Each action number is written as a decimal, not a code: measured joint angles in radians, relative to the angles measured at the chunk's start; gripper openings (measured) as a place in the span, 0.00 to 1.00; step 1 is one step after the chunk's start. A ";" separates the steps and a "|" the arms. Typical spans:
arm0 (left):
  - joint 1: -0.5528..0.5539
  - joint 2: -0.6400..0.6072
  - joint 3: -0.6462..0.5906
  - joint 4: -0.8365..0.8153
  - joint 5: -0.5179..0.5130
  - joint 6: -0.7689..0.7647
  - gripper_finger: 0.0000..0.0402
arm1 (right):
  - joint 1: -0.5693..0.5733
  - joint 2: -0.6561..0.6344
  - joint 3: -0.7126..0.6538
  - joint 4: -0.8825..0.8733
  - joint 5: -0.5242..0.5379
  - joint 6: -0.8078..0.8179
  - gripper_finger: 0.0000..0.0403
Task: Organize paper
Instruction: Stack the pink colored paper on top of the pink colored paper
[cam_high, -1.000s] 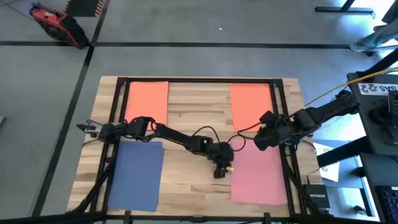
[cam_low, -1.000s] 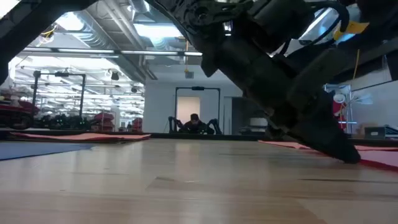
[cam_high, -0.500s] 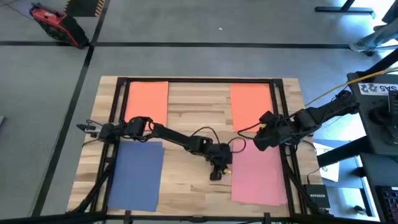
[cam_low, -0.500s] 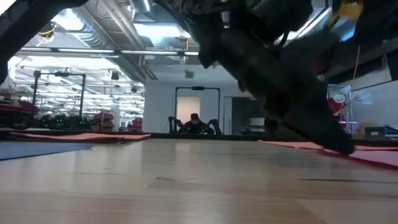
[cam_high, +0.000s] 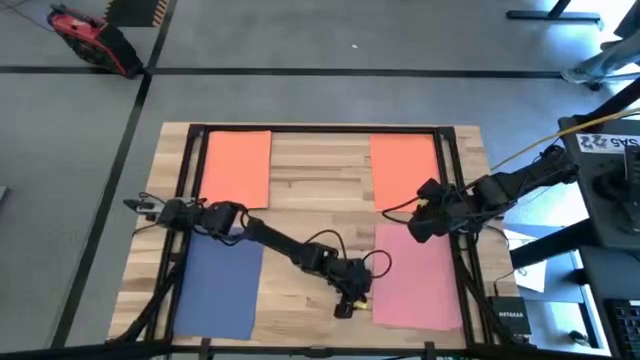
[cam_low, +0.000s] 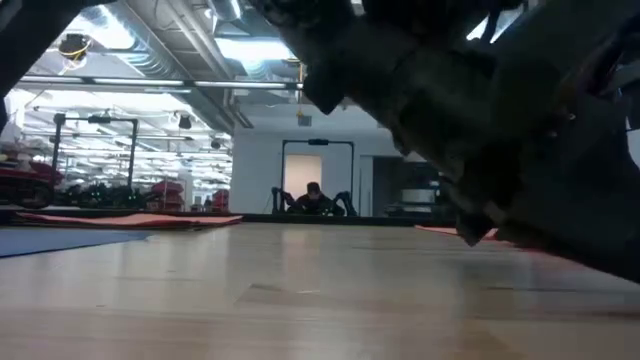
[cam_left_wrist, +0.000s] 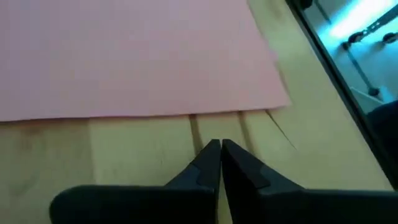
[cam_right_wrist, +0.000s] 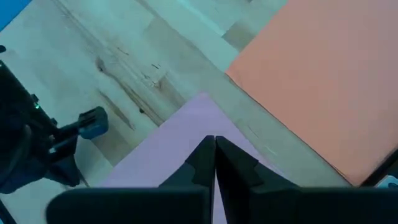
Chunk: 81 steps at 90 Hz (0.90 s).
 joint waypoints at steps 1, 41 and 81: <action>-0.001 0.001 0.000 0.003 0.000 -0.002 0.00 | 0.000 0.000 0.000 0.000 0.000 -0.001 0.00; -0.012 0.013 -0.002 0.162 -0.089 -0.052 0.00 | 0.000 0.000 0.000 0.008 -0.001 -0.012 0.00; 0.030 -0.155 0.000 0.217 -0.108 -0.260 0.00 | 0.001 0.000 0.000 0.125 -0.001 -0.154 0.00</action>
